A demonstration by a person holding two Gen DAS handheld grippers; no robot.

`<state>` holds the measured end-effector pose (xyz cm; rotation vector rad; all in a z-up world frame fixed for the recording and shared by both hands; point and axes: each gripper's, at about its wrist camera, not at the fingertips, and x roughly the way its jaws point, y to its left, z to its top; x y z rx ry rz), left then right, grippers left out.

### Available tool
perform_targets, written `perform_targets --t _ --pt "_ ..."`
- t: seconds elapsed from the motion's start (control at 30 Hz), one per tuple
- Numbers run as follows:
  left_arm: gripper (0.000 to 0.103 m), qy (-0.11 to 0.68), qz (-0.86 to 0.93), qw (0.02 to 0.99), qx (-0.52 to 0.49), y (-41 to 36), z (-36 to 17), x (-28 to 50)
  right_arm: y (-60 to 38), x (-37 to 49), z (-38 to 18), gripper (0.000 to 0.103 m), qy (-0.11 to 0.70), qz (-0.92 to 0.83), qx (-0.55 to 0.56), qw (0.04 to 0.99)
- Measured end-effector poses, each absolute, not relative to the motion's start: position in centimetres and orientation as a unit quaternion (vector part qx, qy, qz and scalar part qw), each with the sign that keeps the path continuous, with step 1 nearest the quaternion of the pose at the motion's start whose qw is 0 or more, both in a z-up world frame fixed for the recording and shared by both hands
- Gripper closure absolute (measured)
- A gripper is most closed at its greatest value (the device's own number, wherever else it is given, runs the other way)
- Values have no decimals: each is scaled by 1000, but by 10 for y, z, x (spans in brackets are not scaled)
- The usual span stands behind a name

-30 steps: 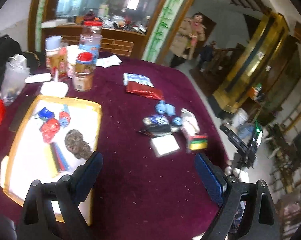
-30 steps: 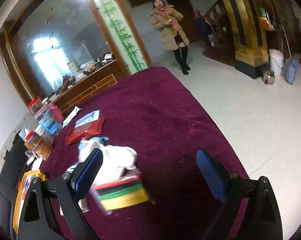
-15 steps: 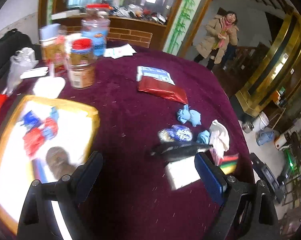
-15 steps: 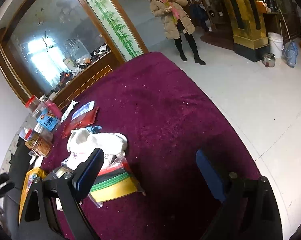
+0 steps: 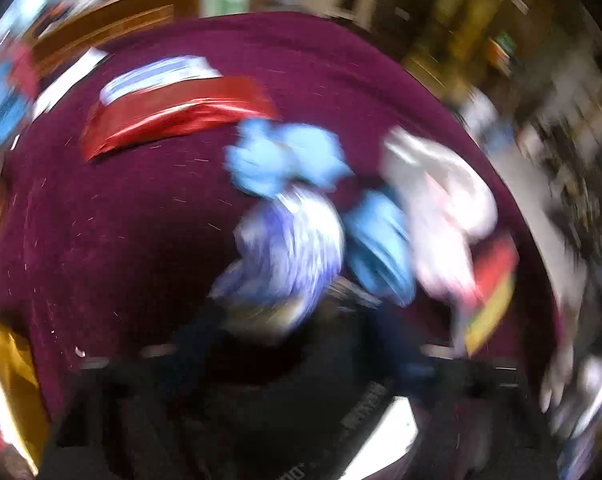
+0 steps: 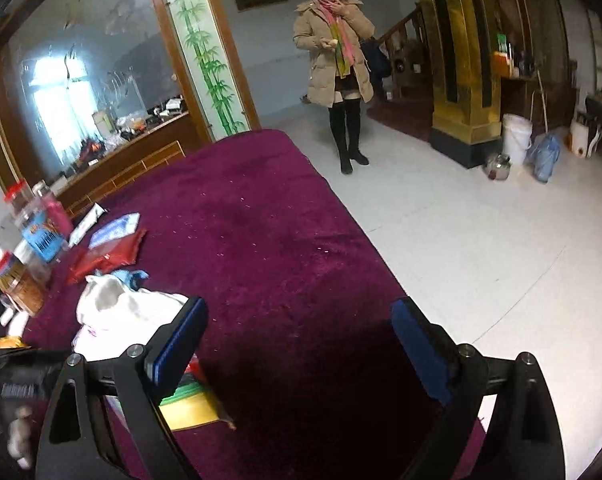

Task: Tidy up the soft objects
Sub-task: 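Grasp the black snack bag with the left gripper, then carry the black bag to the tray with left while right grasps the patterned tissue pack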

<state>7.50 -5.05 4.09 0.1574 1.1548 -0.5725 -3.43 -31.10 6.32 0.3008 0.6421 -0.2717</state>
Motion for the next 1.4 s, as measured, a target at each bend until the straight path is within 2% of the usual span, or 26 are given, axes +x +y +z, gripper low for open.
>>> perform_targets --t 0.1,0.2,0.23,0.3,0.33,0.5,0.67,0.77,0.83,0.9,1.0,1.03,1.07,1.13,1.17,1.4 --pt "70 560 -305 765 95 -50 49 33 -310 -31 61 9 321 -129 142 927" --pt "68 533 -312 779 104 -37 67 3 -305 -29 60 9 326 -119 134 928" --pt "63 526 -315 786 80 -28 75 -3 -302 -28 59 10 327 -115 131 929" --pt "26 514 -305 801 30 -7 84 -10 -296 -27 58 10 331 -108 121 929" --pt "23 504 -289 814 10 5 88 -14 -294 -28 59 10 331 -105 117 930" --pt "23 493 -248 833 -46 49 94 -36 -293 -32 62 10 326 -96 119 933" --pt "20 487 -237 839 -51 50 90 -57 -295 -35 64 10 324 -85 135 932" --pt "18 464 -249 850 15 22 89 -52 -293 -35 64 10 327 -77 137 932" --pt "14 451 -272 843 106 -6 83 -51 -290 -36 64 10 329 -74 136 932" --pt "14 456 -304 813 197 -37 69 -52 -289 -36 63 10 330 -75 134 931" --pt "15 467 -321 778 272 -63 49 -51 -290 -35 62 10 333 -73 140 930" --pt "15 473 -311 771 292 -69 40 -47 -290 -35 62 10 335 -72 142 929" --pt "23 481 -294 767 306 -74 31 -42 -290 -35 61 10 335 -70 143 929" --pt "59 496 -299 771 266 -71 31 -31 -289 -34 62 10 335 -69 143 929" --pt "65 509 -293 771 245 -69 31 -25 -288 -34 61 10 336 -69 142 929" --pt "69 480 -273 829 89 -24 66 -27 -291 -34 58 10 339 -78 137 927"
